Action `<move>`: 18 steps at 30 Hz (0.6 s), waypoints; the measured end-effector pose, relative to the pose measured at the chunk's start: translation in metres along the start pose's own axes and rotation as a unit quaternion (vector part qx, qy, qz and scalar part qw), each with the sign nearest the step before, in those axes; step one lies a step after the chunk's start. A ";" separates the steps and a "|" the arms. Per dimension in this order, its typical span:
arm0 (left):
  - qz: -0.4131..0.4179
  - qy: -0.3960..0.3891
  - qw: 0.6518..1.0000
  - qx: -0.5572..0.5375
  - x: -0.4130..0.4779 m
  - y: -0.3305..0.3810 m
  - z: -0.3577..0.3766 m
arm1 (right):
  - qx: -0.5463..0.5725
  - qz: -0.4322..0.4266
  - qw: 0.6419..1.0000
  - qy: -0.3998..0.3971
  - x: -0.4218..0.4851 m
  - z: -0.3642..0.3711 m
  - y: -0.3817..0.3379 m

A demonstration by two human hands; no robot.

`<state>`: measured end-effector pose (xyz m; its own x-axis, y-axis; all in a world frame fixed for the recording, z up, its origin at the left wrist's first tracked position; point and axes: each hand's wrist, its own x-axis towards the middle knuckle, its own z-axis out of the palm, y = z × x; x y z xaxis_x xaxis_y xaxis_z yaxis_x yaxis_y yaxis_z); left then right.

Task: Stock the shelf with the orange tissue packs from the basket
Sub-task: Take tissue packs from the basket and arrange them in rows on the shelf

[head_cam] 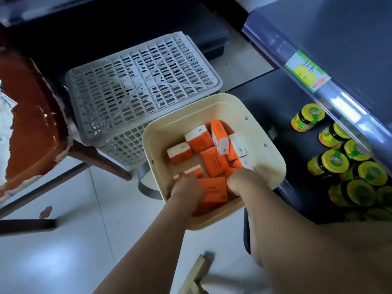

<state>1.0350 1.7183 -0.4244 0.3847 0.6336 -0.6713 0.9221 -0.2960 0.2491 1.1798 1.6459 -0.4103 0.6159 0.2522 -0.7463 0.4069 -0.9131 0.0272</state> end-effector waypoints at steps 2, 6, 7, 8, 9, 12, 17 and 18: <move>-0.042 -0.023 0.998 -0.028 0.013 0.000 0.016 | 0.048 0.024 0.998 -0.010 0.013 0.013 -0.004; -0.033 0.059 0.997 -0.039 0.027 0.009 0.030 | 0.178 0.090 0.977 0.071 0.032 0.023 -0.011; -0.044 0.086 0.995 -0.031 0.032 0.010 0.028 | 0.200 0.097 0.972 0.078 0.038 0.024 -0.012; -0.055 0.110 0.992 -0.036 0.036 0.011 0.027 | 0.219 0.095 0.969 0.071 0.040 0.024 -0.012; -0.060 0.111 0.991 -0.051 0.037 0.012 0.024 | 0.232 0.095 0.966 0.059 0.042 0.024 -0.012; -0.065 0.103 0.991 -0.061 0.034 0.013 0.022 | 0.259 0.106 0.958 0.057 0.043 0.024 -0.009; -0.036 0.093 0.994 -0.047 0.032 0.002 0.040 | 0.305 0.108 0.945 0.044 0.047 0.028 -0.011; -0.032 0.091 0.995 -0.039 0.033 0.001 0.042 | 0.313 0.112 0.942 0.050 0.048 0.028 -0.011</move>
<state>1.0469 1.7084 -0.4758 0.3187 0.7703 -0.5523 0.9428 -0.1978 0.2682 1.1858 1.6584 -0.4652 0.7119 0.0304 -0.7017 -0.1995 -0.9491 -0.2436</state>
